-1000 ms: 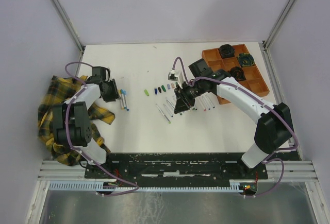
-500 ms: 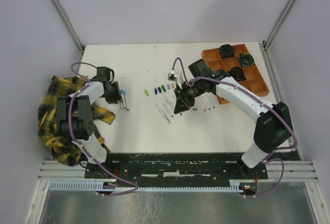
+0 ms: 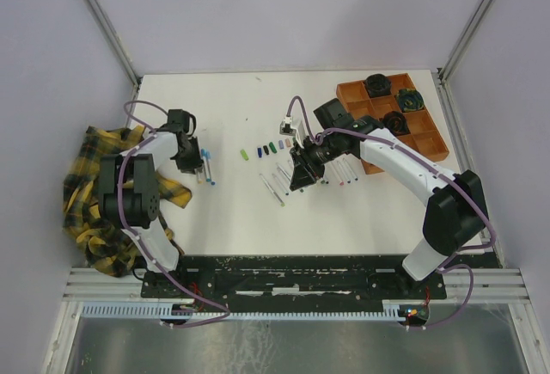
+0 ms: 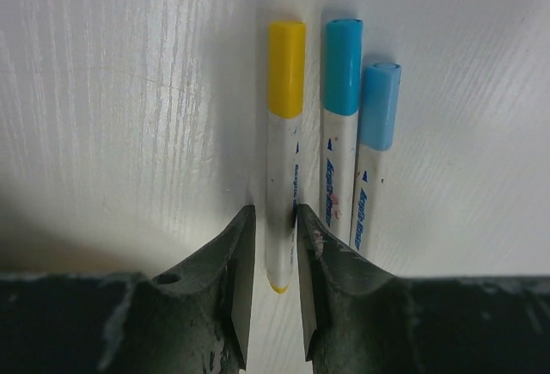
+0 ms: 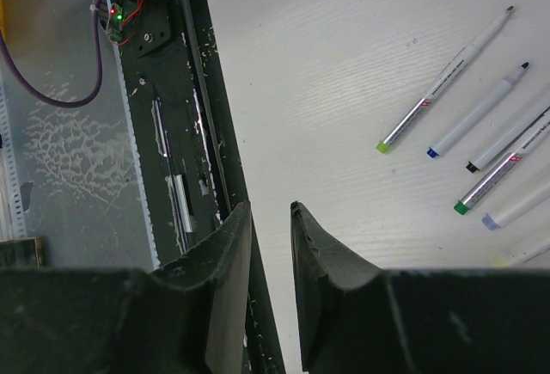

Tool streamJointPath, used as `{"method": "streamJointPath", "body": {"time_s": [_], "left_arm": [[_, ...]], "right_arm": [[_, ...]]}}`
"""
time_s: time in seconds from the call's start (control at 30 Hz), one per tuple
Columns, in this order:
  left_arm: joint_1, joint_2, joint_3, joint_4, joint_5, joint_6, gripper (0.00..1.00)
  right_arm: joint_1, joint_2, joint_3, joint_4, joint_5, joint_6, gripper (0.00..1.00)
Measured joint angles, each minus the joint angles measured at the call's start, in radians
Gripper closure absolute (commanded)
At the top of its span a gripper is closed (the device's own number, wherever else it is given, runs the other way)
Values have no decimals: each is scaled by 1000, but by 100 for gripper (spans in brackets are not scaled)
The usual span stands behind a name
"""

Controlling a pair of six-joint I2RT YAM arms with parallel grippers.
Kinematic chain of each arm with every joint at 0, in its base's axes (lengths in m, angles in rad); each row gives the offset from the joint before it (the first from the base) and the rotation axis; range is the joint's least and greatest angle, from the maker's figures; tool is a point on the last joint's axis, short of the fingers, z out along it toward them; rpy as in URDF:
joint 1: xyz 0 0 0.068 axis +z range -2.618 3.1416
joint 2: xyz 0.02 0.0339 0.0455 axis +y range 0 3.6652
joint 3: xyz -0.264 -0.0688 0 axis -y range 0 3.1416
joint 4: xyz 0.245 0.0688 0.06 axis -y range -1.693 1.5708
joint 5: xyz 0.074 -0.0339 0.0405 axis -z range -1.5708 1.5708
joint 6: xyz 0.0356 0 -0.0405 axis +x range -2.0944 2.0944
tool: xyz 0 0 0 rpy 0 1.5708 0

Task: Open the pen caps
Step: Pick up the pen from the center of the board.

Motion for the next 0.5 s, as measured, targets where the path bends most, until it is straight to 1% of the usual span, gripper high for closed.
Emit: {"method": "streamJointPath", "body": {"time_s": [0.1,0.17,0.23,0.33,0.37,0.4,0.5], "left_arm": [[-4,13,17,-13,-16,0,69],[-9,22,27,-18,-28,0,72],[-15,26,33,-24,-40,0,78],[-27,28,37,-30,-63,0,92],[-30,28,38,-32,-68,0,94],[-32,28,39,-33,-73,1,97],[-37,24,39,-34,-90,1,97]], "right_arm": [[0,0,0,-1,0,0,68],[0,0,0,-1,0,0,68],[0,0,0,-1,-2,0,68],[0,0,0,-2,-10,0,68],[0,0,0,-3,-14,0,68],[0,0,0,-3,-17,0,68],[0,-5,0,-3,-21,0,68]]}}
